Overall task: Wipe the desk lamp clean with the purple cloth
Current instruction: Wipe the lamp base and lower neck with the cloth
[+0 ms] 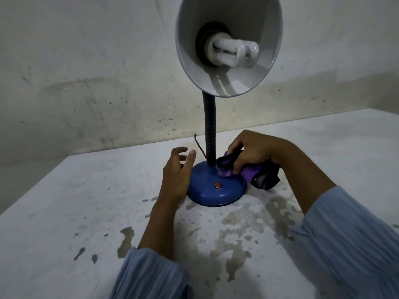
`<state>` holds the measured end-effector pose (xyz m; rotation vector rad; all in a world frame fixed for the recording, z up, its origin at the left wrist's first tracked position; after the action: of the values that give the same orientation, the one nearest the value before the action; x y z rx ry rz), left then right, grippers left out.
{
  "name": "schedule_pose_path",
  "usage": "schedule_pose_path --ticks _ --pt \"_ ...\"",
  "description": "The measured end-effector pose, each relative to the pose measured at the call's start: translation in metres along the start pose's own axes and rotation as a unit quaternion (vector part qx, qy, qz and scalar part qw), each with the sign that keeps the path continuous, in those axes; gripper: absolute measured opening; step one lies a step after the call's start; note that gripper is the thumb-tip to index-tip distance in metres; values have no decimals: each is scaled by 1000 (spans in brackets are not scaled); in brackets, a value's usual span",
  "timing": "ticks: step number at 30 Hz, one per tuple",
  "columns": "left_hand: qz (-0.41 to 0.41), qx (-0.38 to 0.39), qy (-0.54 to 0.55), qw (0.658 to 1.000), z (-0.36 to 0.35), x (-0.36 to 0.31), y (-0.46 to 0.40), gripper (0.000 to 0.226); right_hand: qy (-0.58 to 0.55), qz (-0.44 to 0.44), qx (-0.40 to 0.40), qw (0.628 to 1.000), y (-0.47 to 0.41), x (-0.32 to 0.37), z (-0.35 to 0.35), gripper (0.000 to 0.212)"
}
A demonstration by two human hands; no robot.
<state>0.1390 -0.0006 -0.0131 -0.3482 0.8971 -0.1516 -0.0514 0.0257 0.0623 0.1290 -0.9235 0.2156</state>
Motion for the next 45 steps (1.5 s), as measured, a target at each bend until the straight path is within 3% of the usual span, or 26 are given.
schedule_pose_path --ticks 5,7,9,13,20,26,31,37,41,45 --pt "0 1 -1 1000 -1 4 -1 38 6 -42 133 990 5 4 -5 25" --pt "1 -4 -2 1000 -1 6 -3 35 -22 -38 152 987 9 4 0 26" --pt "2 -11 -7 1000 -1 7 -4 31 -37 -21 95 995 7 2 3 25" --pt "5 -31 1 1000 1 9 -5 20 49 7 -33 998 -9 2 -10 28" --pt "27 -52 42 997 6 9 -6 23 173 108 -117 972 -17 16 -51 31" --pt "45 -68 58 995 10 9 -4 26 173 169 -89 966 -15 28 -72 30" --pt "43 -61 66 995 11 7 -3 31 90 105 36 990 -9 32 -59 30" --pt "32 -51 41 997 7 7 -3 32 66 13 139 988 4 27 -32 26" --pt "35 -40 35 998 5 8 -4 30 104 -55 146 982 12 21 -12 27" --pt "44 -26 30 998 0 6 -2 35 192 -125 83 970 14 13 8 30"
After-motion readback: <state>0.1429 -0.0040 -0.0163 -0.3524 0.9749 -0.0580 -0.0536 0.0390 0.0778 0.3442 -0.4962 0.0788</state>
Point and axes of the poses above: each hand's wrist, its own y-axis away from the middle knuckle, its own z-axis out of the back of the hand, x = y × z, the point moved 2 cm from there along -y, towards the middle knuckle, and after that the axes turned 15 degrees about -y, right-handed, at the moved point
